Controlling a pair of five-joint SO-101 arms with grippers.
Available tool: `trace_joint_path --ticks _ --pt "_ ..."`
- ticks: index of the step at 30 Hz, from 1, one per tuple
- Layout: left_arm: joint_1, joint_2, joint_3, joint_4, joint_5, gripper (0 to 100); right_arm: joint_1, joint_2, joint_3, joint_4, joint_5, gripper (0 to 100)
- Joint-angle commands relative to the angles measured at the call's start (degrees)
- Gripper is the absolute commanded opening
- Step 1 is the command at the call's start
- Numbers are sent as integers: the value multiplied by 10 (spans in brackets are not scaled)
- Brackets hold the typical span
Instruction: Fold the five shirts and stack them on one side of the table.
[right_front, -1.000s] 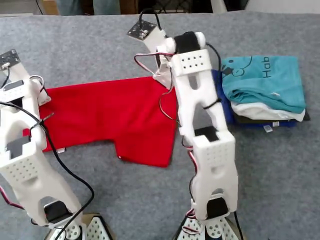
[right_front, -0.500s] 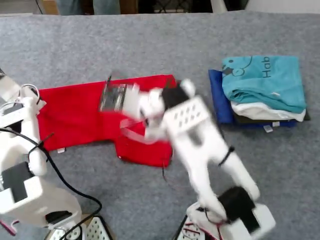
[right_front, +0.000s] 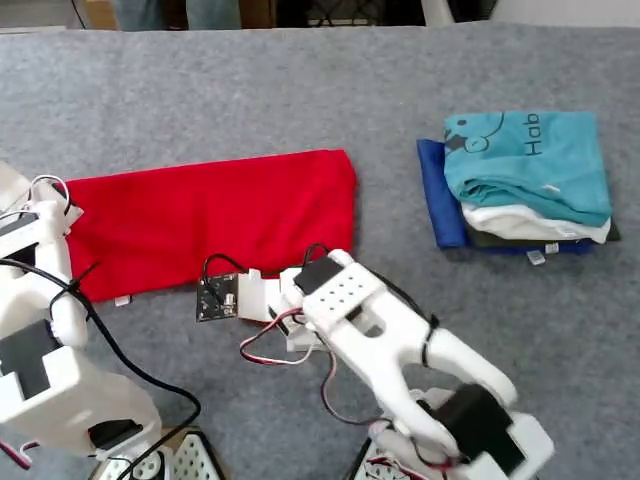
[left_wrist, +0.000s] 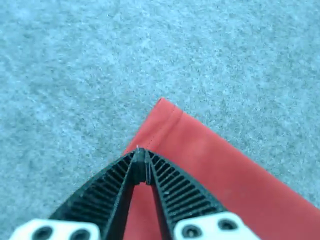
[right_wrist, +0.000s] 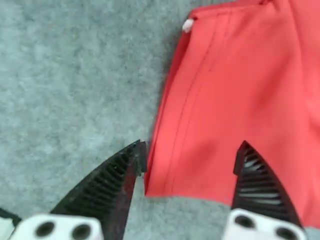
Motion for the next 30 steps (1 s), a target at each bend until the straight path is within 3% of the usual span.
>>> trace_joint_path --ticks 1,9,17,21,30 --pt "-2 -5 -23 -10 4 30 -9 58 -22 -35 -4 286" --pt "-5 -5 -23 -10 3 30 -5 138 -73 -29 -4 282" --pt "-7 -5 -22 -10 3 30 44 142 -83 -55 -3 60" --pt "-7 -5 -22 -10 3 30 57 142 -102 -62 -4 15" --pt "-6 -5 -22 -10 2 30 57 151 -309 91 17 15"
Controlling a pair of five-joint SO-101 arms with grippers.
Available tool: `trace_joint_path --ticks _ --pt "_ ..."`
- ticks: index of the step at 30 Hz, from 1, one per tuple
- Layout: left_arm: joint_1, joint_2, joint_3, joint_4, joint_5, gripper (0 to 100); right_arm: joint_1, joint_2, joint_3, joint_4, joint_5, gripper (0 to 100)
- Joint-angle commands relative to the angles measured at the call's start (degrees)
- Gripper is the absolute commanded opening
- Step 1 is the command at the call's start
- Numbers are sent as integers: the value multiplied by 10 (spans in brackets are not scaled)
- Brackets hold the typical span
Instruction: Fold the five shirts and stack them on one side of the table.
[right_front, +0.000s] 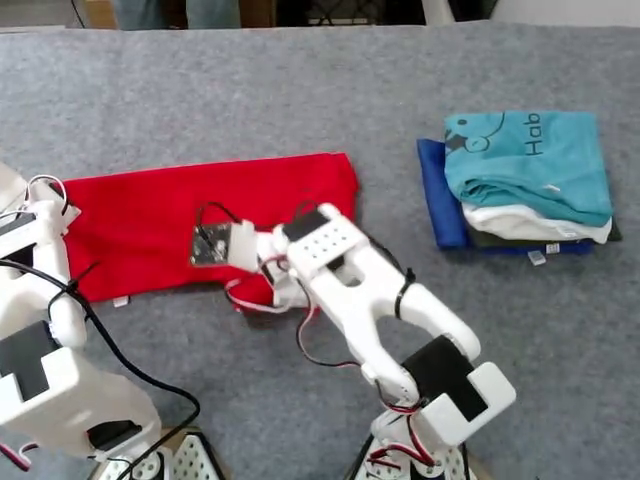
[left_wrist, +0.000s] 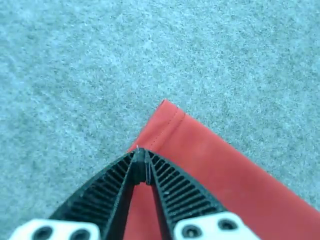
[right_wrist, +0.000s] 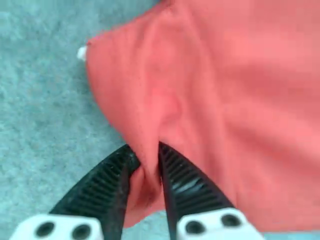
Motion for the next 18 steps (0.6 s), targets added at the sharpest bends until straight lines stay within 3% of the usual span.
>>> trace_joint_path --ticks 1,12,18 --pt "-3 -5 -22 -10 2 30 6 14 -116 62 30 15" --pt "-1 -5 -22 -10 0 30 56 255 -485 207 144 15" --pt "0 -5 -22 -10 0 30 54 364 -667 250 165 18"
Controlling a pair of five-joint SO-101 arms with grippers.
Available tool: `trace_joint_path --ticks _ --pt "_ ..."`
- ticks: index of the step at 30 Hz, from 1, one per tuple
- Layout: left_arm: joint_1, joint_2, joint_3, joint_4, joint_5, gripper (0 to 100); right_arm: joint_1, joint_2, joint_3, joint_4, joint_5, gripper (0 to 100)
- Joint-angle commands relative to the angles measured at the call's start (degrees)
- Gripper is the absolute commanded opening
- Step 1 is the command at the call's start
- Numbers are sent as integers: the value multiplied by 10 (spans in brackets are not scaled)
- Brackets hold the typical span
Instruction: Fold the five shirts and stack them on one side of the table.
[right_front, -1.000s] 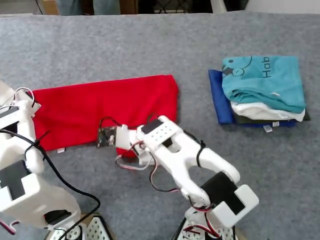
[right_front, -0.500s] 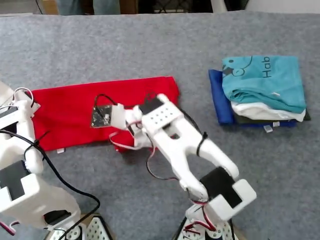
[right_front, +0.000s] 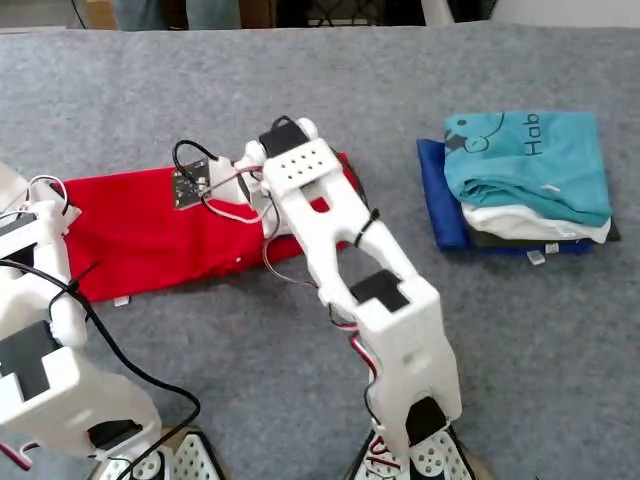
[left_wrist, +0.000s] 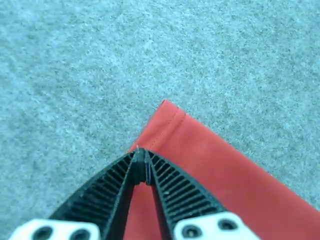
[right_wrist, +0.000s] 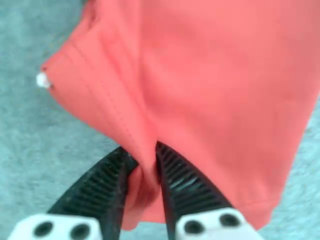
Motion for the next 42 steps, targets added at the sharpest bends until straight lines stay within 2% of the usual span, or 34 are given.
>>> trace_joint_path --ticks 1,9,14,17,23,25,27,29,31,37,39,42 --pt "0 -5 -22 -10 -1 30 8 47 -126 11 8 18" --pt "0 -5 -22 -10 -1 30 8 165 -271 26 13 34" --pt "0 -5 -22 -10 -1 30 10 188 -343 62 4 210" --pt "0 -5 -22 -10 -1 30 15 192 -375 64 4 263" --pt "0 -5 -21 -10 -1 30 29 191 -444 92 -23 211" --pt "0 -5 -21 -10 -1 30 32 192 -468 128 -50 133" --pt "0 -5 -21 -10 -1 30 34 193 -477 150 -76 7" --pt "0 -5 -21 -10 -1 30 48 191 -469 149 -120 39" --pt "0 -5 -21 -10 -1 30 62 192 -457 149 -146 11" --pt "0 -11 -22 -2 -1 30 114 189 -409 149 -243 15" --pt "4 -18 -48 45 -1 30 137 177 -409 149 -274 15" --pt "0 -50 -134 193 -1 90 164 147 -397 149 -287 15"
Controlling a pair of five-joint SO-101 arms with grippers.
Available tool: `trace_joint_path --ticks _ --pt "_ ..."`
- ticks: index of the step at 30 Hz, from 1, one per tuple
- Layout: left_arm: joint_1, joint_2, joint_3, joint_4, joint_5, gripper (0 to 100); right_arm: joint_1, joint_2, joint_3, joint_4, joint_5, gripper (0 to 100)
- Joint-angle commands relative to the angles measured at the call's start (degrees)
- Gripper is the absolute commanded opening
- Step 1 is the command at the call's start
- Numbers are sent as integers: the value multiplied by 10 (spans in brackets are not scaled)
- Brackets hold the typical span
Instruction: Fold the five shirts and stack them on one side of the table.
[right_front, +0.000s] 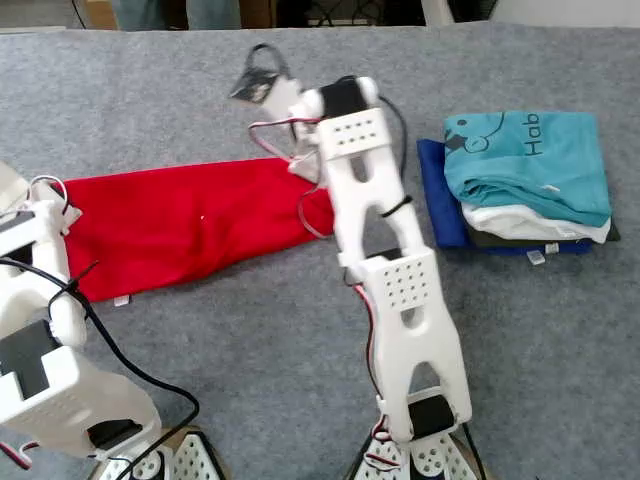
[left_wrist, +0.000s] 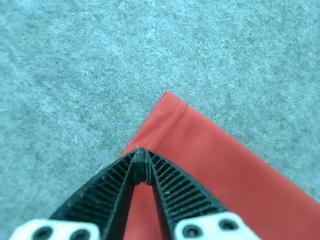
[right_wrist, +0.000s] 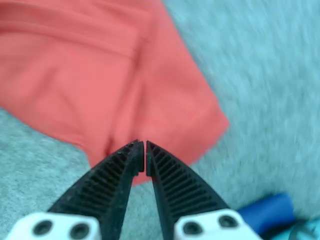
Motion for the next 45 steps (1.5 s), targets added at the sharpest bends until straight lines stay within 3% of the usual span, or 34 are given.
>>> trace_joint_path --ticks 1,5,8,12,23,31,37,45 --pt "0 -54 -132 167 -1 127 33 -63 17 5 -16 15" --pt "-16 -46 -304 359 -51 161 39 -102 96 5 -18 15" --pt "-39 19 -397 457 -89 171 34 -131 165 5 -24 15" --pt "-58 179 -483 519 -113 223 25 -160 230 4 -55 15" --pt "-63 492 -886 744 -317 223 15 -214 291 4 -63 15" --pt "-58 649 -957 754 -328 205 4 -213 291 4 -63 15" --pt "-43 652 -977 754 -329 22 -6 -215 290 4 -63 15" --pt "-80 636 -1013 754 -332 29 7 -216 284 2 -63 15"
